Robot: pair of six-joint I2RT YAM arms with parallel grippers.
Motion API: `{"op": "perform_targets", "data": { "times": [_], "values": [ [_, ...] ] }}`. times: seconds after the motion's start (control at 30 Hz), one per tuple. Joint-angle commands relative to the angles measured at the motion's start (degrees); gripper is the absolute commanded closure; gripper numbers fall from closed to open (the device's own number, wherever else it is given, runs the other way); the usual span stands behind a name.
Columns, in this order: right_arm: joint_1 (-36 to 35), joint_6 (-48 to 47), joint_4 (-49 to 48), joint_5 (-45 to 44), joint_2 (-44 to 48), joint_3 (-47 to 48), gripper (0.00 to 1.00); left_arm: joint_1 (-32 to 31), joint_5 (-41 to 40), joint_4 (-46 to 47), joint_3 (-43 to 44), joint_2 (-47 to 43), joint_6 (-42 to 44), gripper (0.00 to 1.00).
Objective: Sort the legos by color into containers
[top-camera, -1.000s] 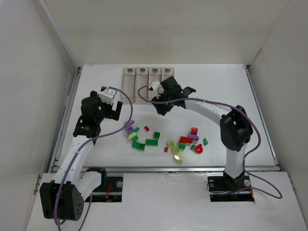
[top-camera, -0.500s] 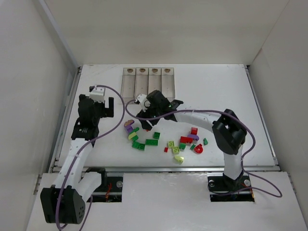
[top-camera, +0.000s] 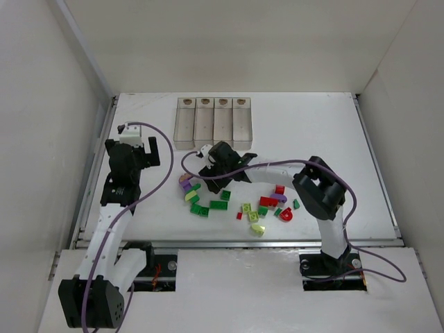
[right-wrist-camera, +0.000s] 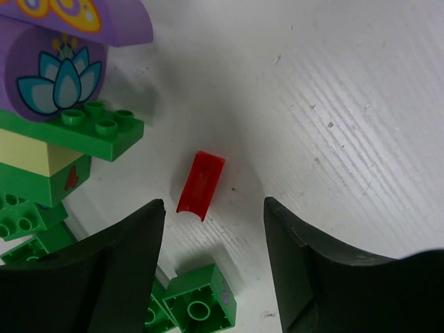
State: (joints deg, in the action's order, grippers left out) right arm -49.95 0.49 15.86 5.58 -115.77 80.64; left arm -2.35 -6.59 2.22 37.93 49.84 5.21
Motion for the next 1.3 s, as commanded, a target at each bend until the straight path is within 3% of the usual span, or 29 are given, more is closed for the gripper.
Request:
{"op": "perform_targets", "data": {
  "times": [0.0, 0.13, 0.27, 0.53, 0.8, 0.93, 1.07, 1.27],
  "values": [
    [-0.85, 1.09, -2.50, -1.19, -0.07, -1.27, 0.36, 0.06, -0.71, 0.77, -0.05, -2.03, -0.47, 0.00],
    [-1.46, 0.56, -2.50, -1.02, -0.60, -1.28, 0.43, 0.06, -0.71, 0.77, -0.58, -2.03, -0.47, 0.00],
    [-1.46, 0.56, -2.50, -1.01, -1.22, -1.28, 0.70, 0.06, -0.71, 0.77, -0.58, -2.03, -0.47, 0.00],
    [-1.46, 1.09, -2.50, -2.33, -0.61, 1.89, 1.00, 0.06, -0.71, 0.77, -1.63, -2.03, 0.76, 0.00],
    [0.56, 1.09, -3.64, -1.63, 3.09, 4.35, 1.00, 0.06, -0.71, 0.77, -1.63, -0.45, 1.29, 0.00],
    [4.33, 3.19, -3.64, -3.02, 5.02, 6.28, 1.00, 0.06, 0.35, 2.08, -0.41, 0.78, 1.82, 0.00],
    [12.92, 8.99, -3.12, -4.44, 5.02, 11.19, 1.00, 0.06, 2.37, 3.14, 0.21, 2.36, 2.52, 0.00],
    [18.66, 9.53, 0.84, -6.19, -2.97, 22.80, 1.00, 0.06, 11.12, 4.46, 1.52, 5.87, 7.43, 0.00]
  ]
}}
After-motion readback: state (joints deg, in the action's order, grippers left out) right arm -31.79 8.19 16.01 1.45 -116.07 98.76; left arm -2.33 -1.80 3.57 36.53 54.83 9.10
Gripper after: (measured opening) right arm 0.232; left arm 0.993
